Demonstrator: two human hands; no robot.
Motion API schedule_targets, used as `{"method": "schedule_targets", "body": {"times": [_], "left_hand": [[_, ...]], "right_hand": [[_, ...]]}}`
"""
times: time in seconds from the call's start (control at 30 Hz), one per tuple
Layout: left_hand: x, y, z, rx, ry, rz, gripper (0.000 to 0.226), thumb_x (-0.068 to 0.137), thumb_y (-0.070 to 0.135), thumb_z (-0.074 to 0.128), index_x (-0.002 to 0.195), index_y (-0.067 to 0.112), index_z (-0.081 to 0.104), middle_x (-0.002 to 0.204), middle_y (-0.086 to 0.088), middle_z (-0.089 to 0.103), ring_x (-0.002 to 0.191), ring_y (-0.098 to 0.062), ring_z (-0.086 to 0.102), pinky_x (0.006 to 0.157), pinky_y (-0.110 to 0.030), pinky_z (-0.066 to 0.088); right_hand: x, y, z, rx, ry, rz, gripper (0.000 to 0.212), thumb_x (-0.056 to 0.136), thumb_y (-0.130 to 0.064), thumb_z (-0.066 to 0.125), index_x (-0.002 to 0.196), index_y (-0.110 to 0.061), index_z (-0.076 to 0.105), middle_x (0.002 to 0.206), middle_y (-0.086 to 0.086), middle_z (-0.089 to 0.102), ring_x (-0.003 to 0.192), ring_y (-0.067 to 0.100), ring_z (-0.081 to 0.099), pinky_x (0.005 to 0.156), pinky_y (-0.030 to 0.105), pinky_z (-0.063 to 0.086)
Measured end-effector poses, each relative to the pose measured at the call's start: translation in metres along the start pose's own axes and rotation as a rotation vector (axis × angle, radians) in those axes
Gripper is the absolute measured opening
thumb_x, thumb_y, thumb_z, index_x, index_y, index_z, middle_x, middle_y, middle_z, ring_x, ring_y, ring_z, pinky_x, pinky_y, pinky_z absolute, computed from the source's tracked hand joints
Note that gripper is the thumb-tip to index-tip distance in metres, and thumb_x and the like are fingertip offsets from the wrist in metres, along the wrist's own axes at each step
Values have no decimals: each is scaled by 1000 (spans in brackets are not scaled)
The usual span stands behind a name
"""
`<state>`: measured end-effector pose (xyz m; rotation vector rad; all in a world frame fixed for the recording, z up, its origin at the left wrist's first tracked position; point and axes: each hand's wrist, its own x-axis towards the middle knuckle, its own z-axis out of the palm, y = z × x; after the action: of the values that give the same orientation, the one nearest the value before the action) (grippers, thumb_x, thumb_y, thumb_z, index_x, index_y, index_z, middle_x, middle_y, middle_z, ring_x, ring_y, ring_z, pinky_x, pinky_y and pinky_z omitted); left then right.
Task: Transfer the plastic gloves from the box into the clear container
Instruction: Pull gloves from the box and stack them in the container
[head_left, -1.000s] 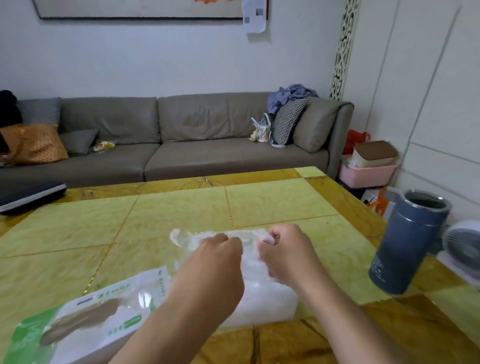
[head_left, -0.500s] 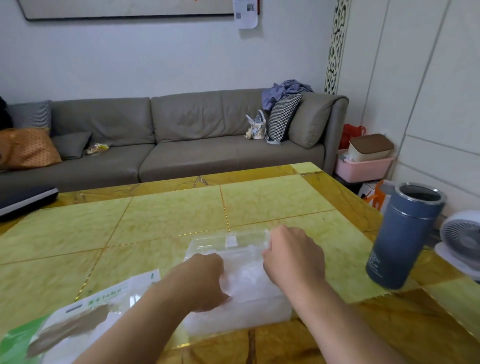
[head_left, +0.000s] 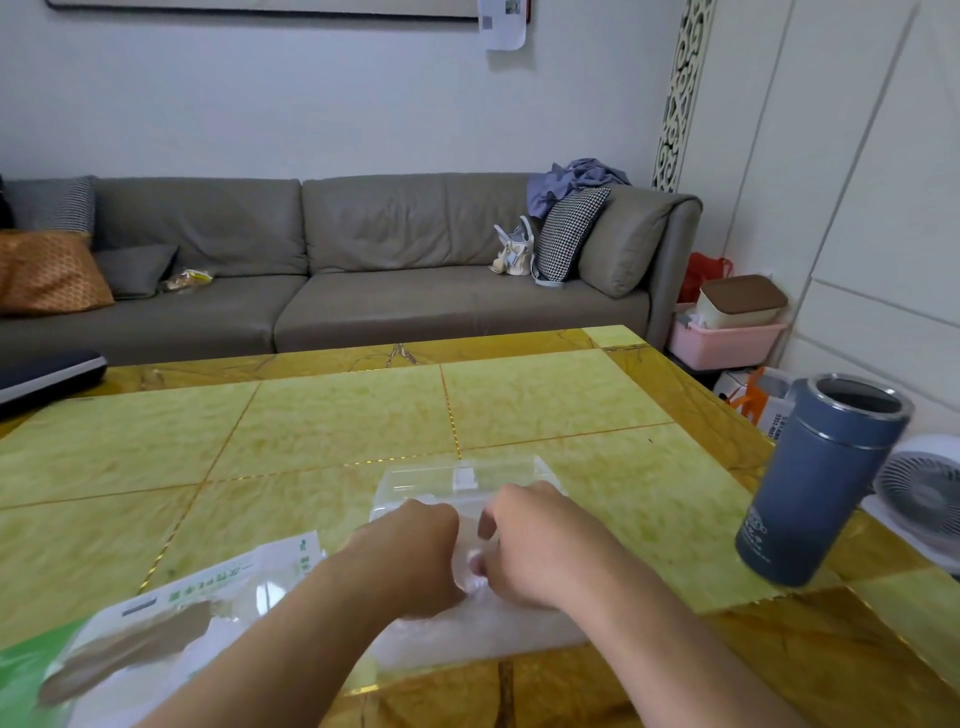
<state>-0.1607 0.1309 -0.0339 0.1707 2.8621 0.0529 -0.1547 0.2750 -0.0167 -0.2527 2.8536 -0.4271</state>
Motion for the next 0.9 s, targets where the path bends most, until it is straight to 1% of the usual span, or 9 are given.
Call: {"method": "schedule_targets", "body": {"times": [0.13, 0.2, 0.4, 0.47, 0.53, 0.6, 0.73, 0.8, 0.9], "left_hand": [[-2, -10, -10, -18, -130, 37, 49, 90, 40, 67, 135, 22, 56, 115, 5, 70, 103, -18, 67, 91, -36, 57], [-3, -11, -20, -12, -206, 27, 61, 90, 37, 70, 145, 24, 48, 117, 7, 71, 105, -17, 68, 94, -36, 57], [0, 7, -25, 141, -247, 1, 46, 89, 10, 68, 133, 12, 56, 102, -4, 73, 66, -16, 66, 71, -27, 56], [1, 10, -16, 181, -181, 28, 30, 85, -1, 60, 114, 8, 57, 94, -4, 59, 66, -19, 56, 56, -25, 45], [4, 7, -6, 197, -121, 62, 20, 83, -1, 58, 97, 11, 52, 87, -3, 51, 75, -24, 54, 57, -29, 41], [10, -1, -2, 175, -112, 69, 17, 81, 2, 58, 93, 13, 53, 87, -2, 55, 79, -25, 59, 61, -33, 48], [6, -10, -18, 86, -261, 43, 49, 83, 27, 80, 127, 15, 62, 106, -2, 75, 83, -16, 69, 64, -26, 51], [4, -8, -24, 108, -286, 26, 63, 77, 37, 87, 130, 15, 60, 109, 0, 75, 92, -17, 70, 67, -26, 49], [5, -2, -13, 143, -204, 11, 38, 82, 15, 80, 114, 13, 60, 102, -3, 68, 87, -21, 63, 68, -29, 49]], "right_hand": [[10, 6, -5, -91, -121, 47, 54, 79, -38, 87, 129, -25, 70, 122, 3, 67, 88, 24, 73, 79, 38, 63], [16, 6, -9, -146, -214, 50, 63, 78, -42, 88, 136, -26, 67, 121, 3, 68, 91, 24, 73, 85, 40, 63], [38, -1, -6, -287, -299, 93, 77, 78, -42, 90, 147, -34, 57, 104, 0, 70, 92, 27, 71, 91, 37, 59], [44, -1, -1, -311, -319, 93, 75, 79, -38, 90, 146, -36, 58, 127, -2, 68, 104, 27, 70, 92, 36, 56], [47, 1, 4, -319, -305, 73, 67, 80, -29, 86, 142, -35, 62, 141, -4, 63, 114, 26, 67, 86, 35, 52], [49, 3, 9, -312, -296, 58, 61, 82, -22, 81, 139, -35, 64, 134, -2, 67, 112, 26, 66, 81, 34, 49], [49, 2, 14, -362, -308, 40, 60, 78, -34, 88, 133, -31, 66, 120, -3, 69, 94, 27, 63, 73, 34, 48], [50, 2, 14, -365, -328, 42, 62, 78, -38, 89, 134, -28, 64, 120, -3, 69, 93, 26, 63, 72, 35, 49], [47, 1, 15, -362, -321, 44, 58, 82, -33, 86, 135, -27, 63, 120, -2, 69, 95, 26, 66, 72, 35, 51]]}}
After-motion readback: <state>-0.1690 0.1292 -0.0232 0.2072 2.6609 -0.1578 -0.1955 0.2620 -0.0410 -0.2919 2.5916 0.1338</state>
